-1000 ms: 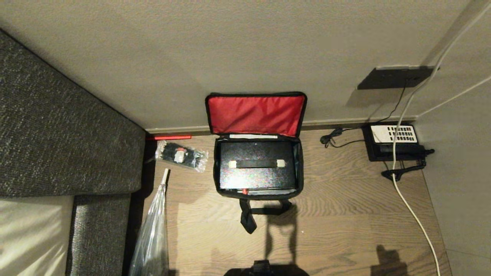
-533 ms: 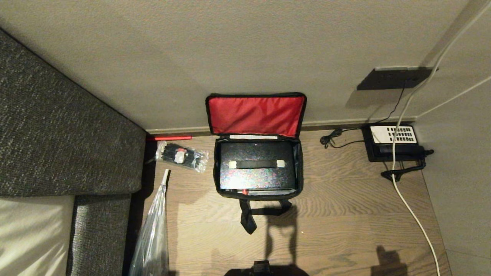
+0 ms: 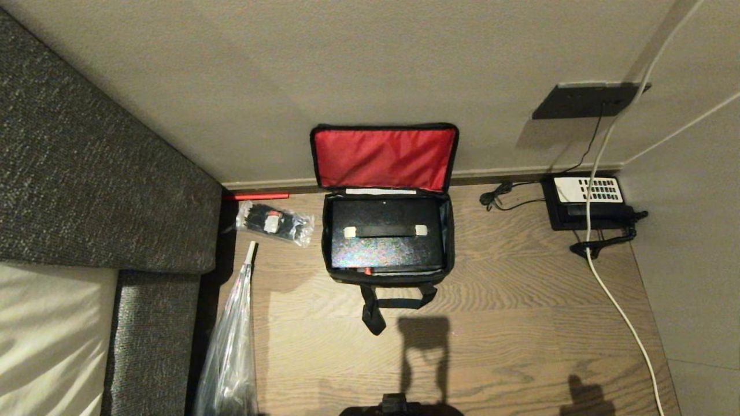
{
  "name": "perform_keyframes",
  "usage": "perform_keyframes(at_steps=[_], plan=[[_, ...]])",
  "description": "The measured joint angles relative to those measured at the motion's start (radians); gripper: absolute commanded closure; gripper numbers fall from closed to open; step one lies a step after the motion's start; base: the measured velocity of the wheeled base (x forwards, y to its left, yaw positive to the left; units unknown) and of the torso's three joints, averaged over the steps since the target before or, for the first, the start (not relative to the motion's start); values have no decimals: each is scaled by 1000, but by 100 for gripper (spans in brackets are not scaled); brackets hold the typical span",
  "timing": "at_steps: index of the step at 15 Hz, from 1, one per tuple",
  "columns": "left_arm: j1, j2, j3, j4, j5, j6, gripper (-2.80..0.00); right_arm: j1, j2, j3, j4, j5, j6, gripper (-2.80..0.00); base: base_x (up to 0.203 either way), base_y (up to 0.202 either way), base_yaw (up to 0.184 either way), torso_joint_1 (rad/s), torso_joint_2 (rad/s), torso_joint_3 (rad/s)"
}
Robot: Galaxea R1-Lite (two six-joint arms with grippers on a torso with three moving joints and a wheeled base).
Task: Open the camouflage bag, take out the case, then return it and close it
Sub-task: Grip the handle
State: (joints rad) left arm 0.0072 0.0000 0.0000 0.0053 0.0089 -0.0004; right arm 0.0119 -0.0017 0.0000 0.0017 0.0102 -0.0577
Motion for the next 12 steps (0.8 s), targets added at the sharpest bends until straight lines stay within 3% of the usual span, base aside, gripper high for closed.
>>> perform_keyframes(at_steps=[12], plan=[[0, 0, 0, -3, 0, -1, 0, 0, 0, 0, 0, 1, -3, 0, -23, 0, 0, 1, 1, 1]])
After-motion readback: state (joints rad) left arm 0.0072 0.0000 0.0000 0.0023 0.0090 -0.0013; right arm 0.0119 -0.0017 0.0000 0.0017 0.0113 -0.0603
